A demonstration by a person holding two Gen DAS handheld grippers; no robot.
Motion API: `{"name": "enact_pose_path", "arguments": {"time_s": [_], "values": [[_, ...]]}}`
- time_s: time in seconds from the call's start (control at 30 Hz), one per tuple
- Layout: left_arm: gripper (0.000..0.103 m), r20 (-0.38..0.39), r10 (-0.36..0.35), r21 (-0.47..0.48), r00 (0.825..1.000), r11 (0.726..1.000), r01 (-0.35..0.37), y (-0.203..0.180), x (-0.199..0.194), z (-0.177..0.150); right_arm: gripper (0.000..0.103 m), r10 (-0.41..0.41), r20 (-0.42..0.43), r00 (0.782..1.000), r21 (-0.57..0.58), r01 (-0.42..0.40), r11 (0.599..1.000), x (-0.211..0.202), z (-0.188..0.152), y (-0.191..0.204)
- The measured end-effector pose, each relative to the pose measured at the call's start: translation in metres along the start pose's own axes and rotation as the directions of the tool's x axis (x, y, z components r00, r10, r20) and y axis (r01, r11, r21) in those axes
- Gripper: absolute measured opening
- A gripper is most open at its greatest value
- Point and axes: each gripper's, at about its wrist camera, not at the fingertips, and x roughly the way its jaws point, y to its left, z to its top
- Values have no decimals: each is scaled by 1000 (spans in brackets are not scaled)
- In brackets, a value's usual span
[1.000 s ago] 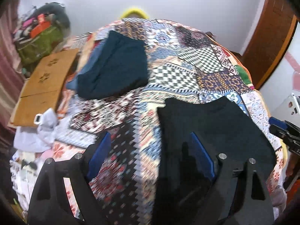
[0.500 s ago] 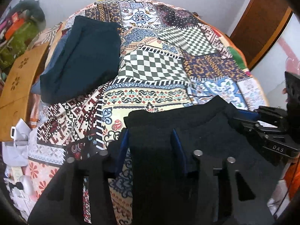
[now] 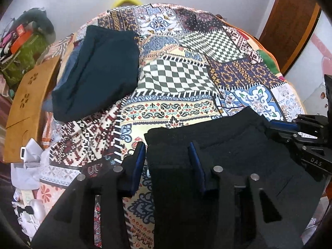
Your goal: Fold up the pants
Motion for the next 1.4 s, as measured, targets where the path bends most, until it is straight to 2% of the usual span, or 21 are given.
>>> {"name": "enact_pose_path", "arguments": {"time_s": [0.13,0.2,0.27,0.33,0.37,0.4,0.43,0.53,0.67,0.73,0.8,0.93,1.03,1.1,1.13,1.17,1.3,1.4], "values": [[50,66,46,6,997,999,-47,1,-28,0,15,-38,12,999,-5,38,999,-17,1,4],[65,93,49,3,994,999,-50,1,-42,-1,17,-41,24,999,-4,41,999,-28,0,6],[72,120,49,-10,992,999,-48,3,-55,-3,25,-40,43,998,3,40,999,-40,0,9],[78,134,47,-21,990,999,-45,5,-65,-7,43,-36,77,996,12,35,999,-54,0,12],[81,133,42,-26,990,999,-39,6,-68,-9,49,-33,91,995,16,32,999,-58,0,14],[83,125,33,-33,992,999,-29,7,-70,-11,60,-32,108,994,22,30,999,-64,-1,16],[83,112,17,-42,994,999,-13,8,-71,-14,67,-33,119,992,28,30,999,-67,-2,17],[84,57,-28,-61,998,998,32,10,-64,-23,73,-20,112,993,52,14,999,-69,-7,17],[84,-39,-99,-120,994,988,93,15,-43,-35,73,26,20,999,99,-27,995,-51,-18,9],[84,-76,-141,-144,987,981,129,16,-32,-39,73,37,-25,999,117,-34,993,-42,-26,6],[84,-106,-188,-177,976,970,168,17,-22,-40,73,81,-45,996,154,-73,985,-33,-32,0],[84,-153,-277,-230,949,944,239,19,-6,-36,73,218,-71,973,270,-192,944,-17,-34,-19],[84,-168,-328,-235,930,929,286,16,2,-34,71,282,-79,956,312,-245,918,-7,-35,-22],[71,-161,-362,-241,918,916,319,15,3,-33,65,307,-70,949,312,-271,910,-2,-34,-21],[68,-160,-381,-251,911,908,336,15,3,-32,60,313,-70,947,311,-278,909,-2,-33,-21],[63,-157,-384,-257,910,906,338,16,3,-32,57,319,-68,945,313,-284,906,-1,-32,-20],[45,-135,-356,-249,925,915,316,17,-6,-28,43,310,-49,949,338,-277,899,0,-29,-17],[39,-103,-339,-226,935,923,310,16,-18,-26,27,290,-28,957,329,-265,906,-6,-25,-16]]}}
